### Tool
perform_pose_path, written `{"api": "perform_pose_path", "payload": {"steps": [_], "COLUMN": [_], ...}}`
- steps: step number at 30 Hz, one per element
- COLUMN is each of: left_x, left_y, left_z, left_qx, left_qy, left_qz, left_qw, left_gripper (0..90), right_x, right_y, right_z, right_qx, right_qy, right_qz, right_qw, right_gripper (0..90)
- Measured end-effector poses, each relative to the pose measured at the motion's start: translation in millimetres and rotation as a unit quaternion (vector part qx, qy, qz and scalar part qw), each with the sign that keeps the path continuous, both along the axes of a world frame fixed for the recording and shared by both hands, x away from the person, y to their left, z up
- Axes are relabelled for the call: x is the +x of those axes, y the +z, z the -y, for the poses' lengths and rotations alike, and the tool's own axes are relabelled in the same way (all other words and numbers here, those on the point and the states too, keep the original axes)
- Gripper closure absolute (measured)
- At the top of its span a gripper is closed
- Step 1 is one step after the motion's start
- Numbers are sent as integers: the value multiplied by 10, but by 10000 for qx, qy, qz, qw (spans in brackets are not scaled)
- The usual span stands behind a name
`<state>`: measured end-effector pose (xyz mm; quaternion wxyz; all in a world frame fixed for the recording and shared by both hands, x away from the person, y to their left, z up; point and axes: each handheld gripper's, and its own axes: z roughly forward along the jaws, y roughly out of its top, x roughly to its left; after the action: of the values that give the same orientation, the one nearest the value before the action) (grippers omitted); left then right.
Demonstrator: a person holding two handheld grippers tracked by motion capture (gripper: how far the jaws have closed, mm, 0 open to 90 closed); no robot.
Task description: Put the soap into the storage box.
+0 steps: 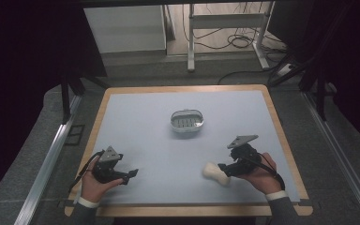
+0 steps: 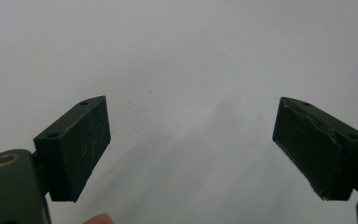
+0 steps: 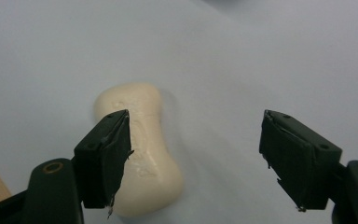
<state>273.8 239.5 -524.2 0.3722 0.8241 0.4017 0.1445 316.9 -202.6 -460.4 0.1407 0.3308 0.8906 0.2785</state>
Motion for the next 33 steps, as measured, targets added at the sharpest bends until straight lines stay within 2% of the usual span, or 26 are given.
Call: {"api": "perform_pose_path", "payload": {"steps": [7, 18, 20, 25, 29, 30, 33], "left_x": [3, 3, 3, 5, 5, 5, 5], "left_y": [-7, -7, -7, -11, -12, -12, -13], "left_z": [8, 7, 7, 11, 12, 12, 13], "left_qx": [13, 6, 17, 29, 27, 29, 33], "left_qy": [-13, -17, -16, -22, -20, -21, -20], "left_qz": [-10, -4, -7, -13, -13, -13, -13], "left_qw": [10000, 10000, 10000, 10000, 10000, 10000, 10000], "left_gripper": [116, 116, 116, 116, 116, 116, 116], "right_x": [-14, -9, 0, 11, 12, 8, 9], "right_y": [-52, -131, -159, -205, -249, -268, -284], "right_z": [-139, -287, -334, -380, -417, -441, -464], "right_qx": [-244, -450, -549, -765, -924, -1018, -1090], "right_qy": [249, 502, 597, 630, 702, 752, 796], "right_qz": [-213, -437, -573, -730, -785, -821, -859], "right_qw": [9992, 9968, 9951, 9924, 9901, 9885, 9871], "right_gripper": [251, 263, 279, 289, 308, 327, 347]}}
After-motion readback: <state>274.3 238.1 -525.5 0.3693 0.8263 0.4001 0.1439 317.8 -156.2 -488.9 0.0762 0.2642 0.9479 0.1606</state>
